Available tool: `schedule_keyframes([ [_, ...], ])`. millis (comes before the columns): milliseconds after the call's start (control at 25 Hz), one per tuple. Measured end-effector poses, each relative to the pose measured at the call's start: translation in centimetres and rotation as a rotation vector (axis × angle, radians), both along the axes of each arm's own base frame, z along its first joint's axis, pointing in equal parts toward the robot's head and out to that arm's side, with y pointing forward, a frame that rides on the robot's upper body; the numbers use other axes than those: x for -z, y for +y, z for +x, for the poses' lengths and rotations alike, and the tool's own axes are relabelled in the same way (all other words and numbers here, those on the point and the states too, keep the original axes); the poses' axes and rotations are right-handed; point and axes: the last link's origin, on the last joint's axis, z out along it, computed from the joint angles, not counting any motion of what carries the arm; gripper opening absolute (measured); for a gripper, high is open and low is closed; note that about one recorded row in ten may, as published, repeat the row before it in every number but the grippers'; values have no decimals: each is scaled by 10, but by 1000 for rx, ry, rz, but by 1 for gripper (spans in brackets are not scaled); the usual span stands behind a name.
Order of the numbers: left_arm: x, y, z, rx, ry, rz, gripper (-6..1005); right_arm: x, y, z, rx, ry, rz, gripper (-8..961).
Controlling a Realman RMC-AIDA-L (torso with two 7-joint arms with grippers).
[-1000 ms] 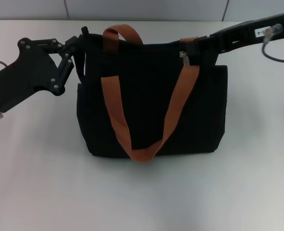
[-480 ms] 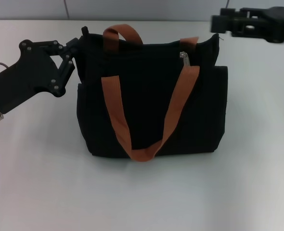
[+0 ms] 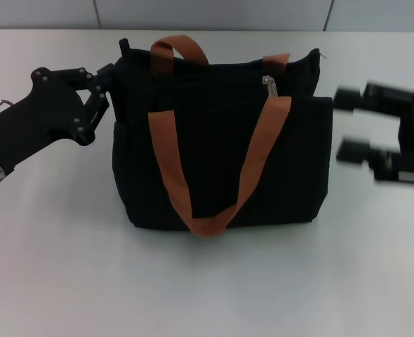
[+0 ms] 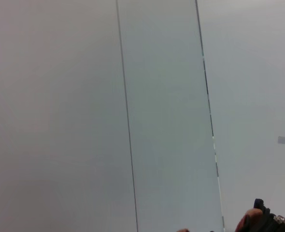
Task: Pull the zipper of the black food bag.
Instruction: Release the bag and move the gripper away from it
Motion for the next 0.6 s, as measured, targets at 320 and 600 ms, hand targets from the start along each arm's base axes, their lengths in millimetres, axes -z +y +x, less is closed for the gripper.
schedule_keyframes([
  [320,-1,3,-7,-91,-26,-99,158,33,-25,22,-80,-84,-9,723],
  [600,-8,6,-10,-147,-52,-175,160,47,-26,25,-66,-113,-36,723],
])
